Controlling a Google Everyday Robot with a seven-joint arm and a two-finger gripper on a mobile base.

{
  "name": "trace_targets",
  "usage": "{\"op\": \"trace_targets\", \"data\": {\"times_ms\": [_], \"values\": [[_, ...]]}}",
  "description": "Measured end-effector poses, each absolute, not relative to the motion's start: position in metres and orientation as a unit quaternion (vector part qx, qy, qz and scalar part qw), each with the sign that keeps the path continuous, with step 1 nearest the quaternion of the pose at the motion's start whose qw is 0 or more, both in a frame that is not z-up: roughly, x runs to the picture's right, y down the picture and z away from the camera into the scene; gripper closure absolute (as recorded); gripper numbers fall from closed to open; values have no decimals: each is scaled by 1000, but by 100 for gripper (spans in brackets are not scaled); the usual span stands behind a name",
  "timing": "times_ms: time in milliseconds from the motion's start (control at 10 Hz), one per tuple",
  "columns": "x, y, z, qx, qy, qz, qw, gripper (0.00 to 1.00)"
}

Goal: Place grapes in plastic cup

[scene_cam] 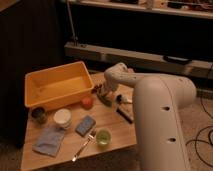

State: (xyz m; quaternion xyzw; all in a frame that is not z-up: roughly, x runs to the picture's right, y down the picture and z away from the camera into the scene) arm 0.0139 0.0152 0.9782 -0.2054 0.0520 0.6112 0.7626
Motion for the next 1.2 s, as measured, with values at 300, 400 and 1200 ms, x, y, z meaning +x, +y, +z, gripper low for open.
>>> {"op": "trace_targets", "data": {"times_ms": [300, 400, 1200], "values": [[6, 17, 977, -205, 45, 605, 768, 94], [5, 18, 977, -206, 44, 604, 769, 100], [14, -4, 935, -203, 33, 626, 752, 100]]}}
